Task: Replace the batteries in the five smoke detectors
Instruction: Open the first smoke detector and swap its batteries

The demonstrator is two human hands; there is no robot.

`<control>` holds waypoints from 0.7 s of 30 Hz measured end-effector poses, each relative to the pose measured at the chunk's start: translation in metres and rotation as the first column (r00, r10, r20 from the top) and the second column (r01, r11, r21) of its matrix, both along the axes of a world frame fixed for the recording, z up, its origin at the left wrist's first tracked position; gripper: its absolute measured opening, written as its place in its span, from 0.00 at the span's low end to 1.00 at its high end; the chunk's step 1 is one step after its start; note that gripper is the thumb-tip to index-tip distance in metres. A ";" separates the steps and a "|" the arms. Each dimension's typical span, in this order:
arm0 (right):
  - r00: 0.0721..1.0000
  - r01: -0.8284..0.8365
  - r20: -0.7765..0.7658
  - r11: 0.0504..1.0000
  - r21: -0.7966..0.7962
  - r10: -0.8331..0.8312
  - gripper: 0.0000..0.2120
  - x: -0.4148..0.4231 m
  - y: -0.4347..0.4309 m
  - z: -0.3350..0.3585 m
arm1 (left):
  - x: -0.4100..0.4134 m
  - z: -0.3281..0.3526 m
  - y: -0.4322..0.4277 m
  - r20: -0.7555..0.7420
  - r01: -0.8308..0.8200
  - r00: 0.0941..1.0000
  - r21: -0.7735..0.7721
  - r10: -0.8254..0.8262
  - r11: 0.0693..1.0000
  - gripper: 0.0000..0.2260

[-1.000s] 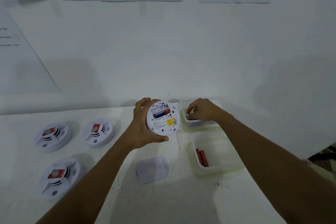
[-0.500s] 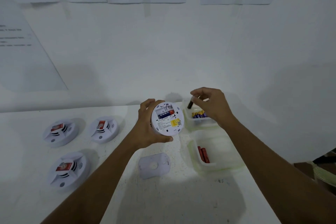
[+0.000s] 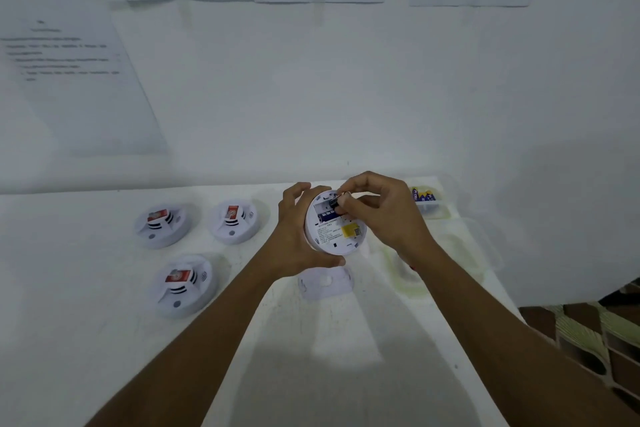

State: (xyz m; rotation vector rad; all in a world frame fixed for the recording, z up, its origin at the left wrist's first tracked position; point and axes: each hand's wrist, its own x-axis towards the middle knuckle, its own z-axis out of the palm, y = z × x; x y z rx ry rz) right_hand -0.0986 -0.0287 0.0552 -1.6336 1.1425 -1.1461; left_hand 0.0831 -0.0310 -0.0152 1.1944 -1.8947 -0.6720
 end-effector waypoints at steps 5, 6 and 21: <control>0.998 -0.046 -0.040 0.999 -0.004 0.045 0.05 0.019 0.017 0.004 | 0.017 0.007 0.017 -0.021 0.025 0.999 -0.012 -0.026 1.000 0.43; 0.994 -0.033 -0.107 0.999 -0.020 0.031 0.09 0.023 0.019 0.005 | 0.020 0.009 0.020 -0.060 0.037 0.998 -0.011 -0.037 0.999 0.43; 0.991 0.134 -0.055 0.969 0.209 -0.125 0.31 0.066 0.030 -0.013 | 0.044 0.015 0.041 -0.072 0.042 0.996 -0.087 -0.048 0.995 0.43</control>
